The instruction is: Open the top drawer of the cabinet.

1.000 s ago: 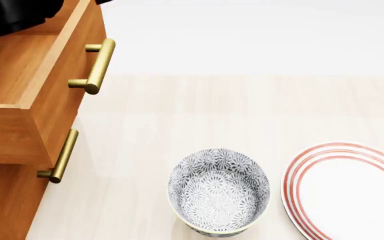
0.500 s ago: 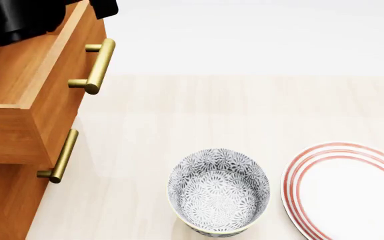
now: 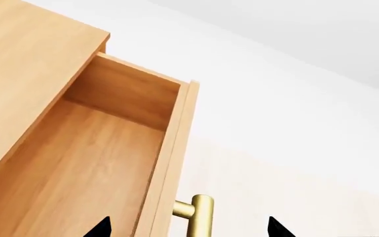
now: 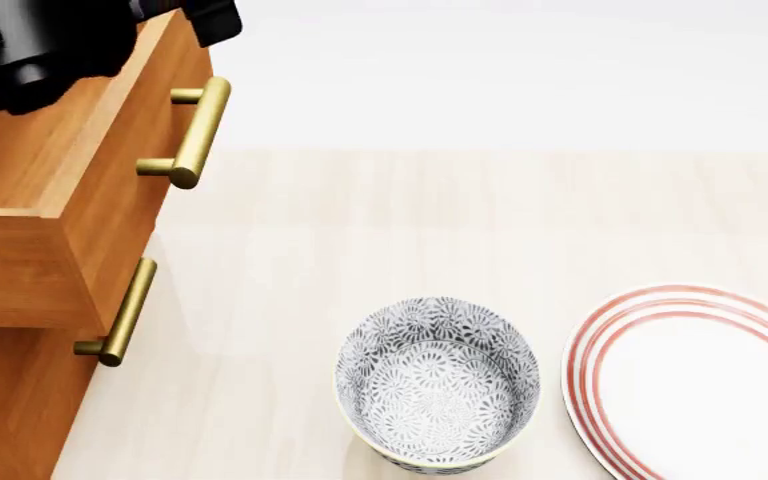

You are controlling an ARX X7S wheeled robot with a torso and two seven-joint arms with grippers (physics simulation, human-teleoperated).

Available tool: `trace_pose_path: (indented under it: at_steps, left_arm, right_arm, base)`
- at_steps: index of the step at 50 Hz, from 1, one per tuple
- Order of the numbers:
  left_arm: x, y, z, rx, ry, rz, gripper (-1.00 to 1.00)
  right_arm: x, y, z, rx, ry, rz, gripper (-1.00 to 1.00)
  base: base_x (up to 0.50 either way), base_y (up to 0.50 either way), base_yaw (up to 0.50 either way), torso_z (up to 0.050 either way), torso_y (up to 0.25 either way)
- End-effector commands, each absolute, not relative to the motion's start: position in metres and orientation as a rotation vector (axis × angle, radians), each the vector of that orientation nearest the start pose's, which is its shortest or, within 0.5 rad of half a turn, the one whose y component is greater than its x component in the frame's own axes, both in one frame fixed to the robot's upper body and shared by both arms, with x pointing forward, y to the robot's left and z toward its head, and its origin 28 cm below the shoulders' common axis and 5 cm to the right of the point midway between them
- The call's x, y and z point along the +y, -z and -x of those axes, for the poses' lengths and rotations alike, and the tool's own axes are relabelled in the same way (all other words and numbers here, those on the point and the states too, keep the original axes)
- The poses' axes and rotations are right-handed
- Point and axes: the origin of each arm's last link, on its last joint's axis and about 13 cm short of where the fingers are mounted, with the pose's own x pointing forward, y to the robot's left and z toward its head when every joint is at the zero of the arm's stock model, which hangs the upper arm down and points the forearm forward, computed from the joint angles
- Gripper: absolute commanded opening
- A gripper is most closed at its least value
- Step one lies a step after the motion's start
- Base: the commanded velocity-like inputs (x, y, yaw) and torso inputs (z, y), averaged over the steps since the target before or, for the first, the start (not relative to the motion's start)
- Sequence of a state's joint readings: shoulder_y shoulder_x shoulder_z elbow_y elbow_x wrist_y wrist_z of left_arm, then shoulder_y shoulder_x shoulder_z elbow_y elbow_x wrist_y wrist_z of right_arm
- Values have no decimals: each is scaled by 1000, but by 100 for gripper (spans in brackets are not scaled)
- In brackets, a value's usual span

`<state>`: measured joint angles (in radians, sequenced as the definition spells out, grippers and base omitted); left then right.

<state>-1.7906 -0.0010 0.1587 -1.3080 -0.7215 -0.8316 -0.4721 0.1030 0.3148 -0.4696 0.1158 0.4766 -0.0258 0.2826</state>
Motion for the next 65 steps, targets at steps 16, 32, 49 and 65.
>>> trace_pose_path:
  at_steps: [16,32,49,65]
  left_arm:
    - [167,-338,-409,500,-74,413,100]
    - [166,-333,-409,530,-65,437,100]
    - [161,-326,-409,554,-39,448,100]
    - [150,-329,-405,551,38,435,100]
  right_arm:
    - [-89,6,-210,174,-117,-91,100]
    - [-88,4,-209,175,-121,-91,100]
    - [-89,4,-209,169,-114,-90,100]
    - [-89,5,-210,165,-112,-91,100]
  base:
    - [0,0,0,0,0]
    - [0,0,0,0,0]
    - [0,0,0,0,0]
    - [0,0,0,0,0]
